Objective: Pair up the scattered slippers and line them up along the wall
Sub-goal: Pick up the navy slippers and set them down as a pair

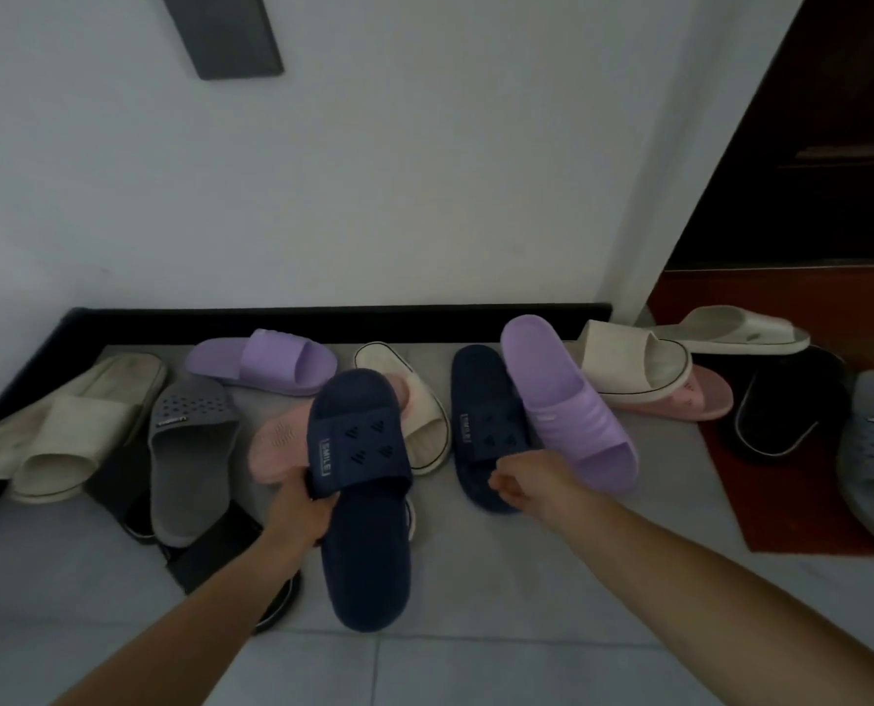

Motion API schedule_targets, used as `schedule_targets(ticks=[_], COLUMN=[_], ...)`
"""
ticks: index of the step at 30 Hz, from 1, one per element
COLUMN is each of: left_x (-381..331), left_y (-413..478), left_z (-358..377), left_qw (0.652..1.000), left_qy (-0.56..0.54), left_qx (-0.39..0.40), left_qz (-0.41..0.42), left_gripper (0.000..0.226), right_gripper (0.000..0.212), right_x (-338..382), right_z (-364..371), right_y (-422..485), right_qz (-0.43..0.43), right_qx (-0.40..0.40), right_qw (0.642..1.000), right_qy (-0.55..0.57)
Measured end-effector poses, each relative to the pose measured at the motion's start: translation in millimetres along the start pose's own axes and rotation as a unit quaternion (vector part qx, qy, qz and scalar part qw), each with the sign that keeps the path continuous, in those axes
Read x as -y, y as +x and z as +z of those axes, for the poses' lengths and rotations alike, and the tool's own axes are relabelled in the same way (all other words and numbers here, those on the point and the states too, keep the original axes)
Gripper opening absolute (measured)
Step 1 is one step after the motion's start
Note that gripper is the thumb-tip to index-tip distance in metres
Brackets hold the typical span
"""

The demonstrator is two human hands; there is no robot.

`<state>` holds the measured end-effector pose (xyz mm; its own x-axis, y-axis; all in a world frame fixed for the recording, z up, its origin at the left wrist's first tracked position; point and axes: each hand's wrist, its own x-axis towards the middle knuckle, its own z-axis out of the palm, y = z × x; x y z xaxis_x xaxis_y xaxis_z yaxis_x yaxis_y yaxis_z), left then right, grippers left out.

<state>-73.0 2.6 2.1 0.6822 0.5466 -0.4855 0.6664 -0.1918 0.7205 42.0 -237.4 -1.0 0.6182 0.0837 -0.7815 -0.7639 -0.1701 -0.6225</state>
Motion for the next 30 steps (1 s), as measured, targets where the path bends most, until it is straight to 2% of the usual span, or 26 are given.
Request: schedule_targets(ticks=[1,4,7,9,11,13,15,17,18,21,22,24,26,28,30], left_x=[1,-3,-4,-4,-7,-11,-16,-21,-24,-35,-38,-43,-38,-19,13], left_y=[1,8,14,19,24,26,27,26,26,24,22,12,-5,-29,-56], left_z=[5,18,26,28,28,25,19,12,9,-2,-4,-3,9,31,55], left_qw=[1.0,0.999,0.999,0.999,0.997,0.995,0.994,0.991,0.987,0.975,0.973,0.976,0.975,0.968,0.97], left_qy=[-0.011,-0.021,-0.013,-0.003,0.022,0.039,0.047,0.06,0.068,0.102,0.117,0.14,0.158,0.164,0.121], left_qx=[-0.002,-0.009,-0.013,-0.02,-0.032,-0.043,-0.051,-0.052,-0.054,-0.067,-0.063,-0.007,0.08,0.154,0.202], left_qz=[0.004,0.023,0.027,0.045,0.066,0.077,0.085,0.111,0.132,0.186,0.189,0.166,0.138,0.112,0.066], left_gripper=[0.033,0.027,0.029,0.033,0.034,0.033,0.032,0.03,0.03,0.033,0.033,0.03,0.029,0.032,0.036], right_gripper=[0.002,0.026,0.041,0.046,0.043,0.037,0.035,0.04,0.038,0.038,0.043,0.051,0.054,0.054,0.054], right_x=[-3,-11,-12,-7,3,16,26,29,32,47,53,54,33,-3,-39], right_z=[12,34,38,37,35,30,19,2,-8,-45,-57,-72,-77,-75,-74], right_y=[5,22,30,33,32,24,15,5,-1,-25,-33,-44,-47,-44,-39], right_qz=[0.019,0.037,0.02,0.012,0.011,0.0,-0.042,-0.122,-0.184,-0.344,-0.364,-0.37,-0.349,-0.32,-0.29], right_qx=[0.0,-0.011,-0.01,-0.025,-0.058,-0.094,-0.126,-0.152,-0.165,-0.185,-0.18,-0.152,-0.092,-0.003,0.067], right_qw=[0.997,0.97,0.926,0.904,0.906,0.939,0.977,0.98,0.96,0.842,0.809,0.761,0.746,0.763,0.767], right_qy=[0.081,0.241,0.378,0.426,0.418,0.331,0.167,-0.03,-0.133,-0.372,-0.426,-0.511,-0.559,-0.562,-0.569])
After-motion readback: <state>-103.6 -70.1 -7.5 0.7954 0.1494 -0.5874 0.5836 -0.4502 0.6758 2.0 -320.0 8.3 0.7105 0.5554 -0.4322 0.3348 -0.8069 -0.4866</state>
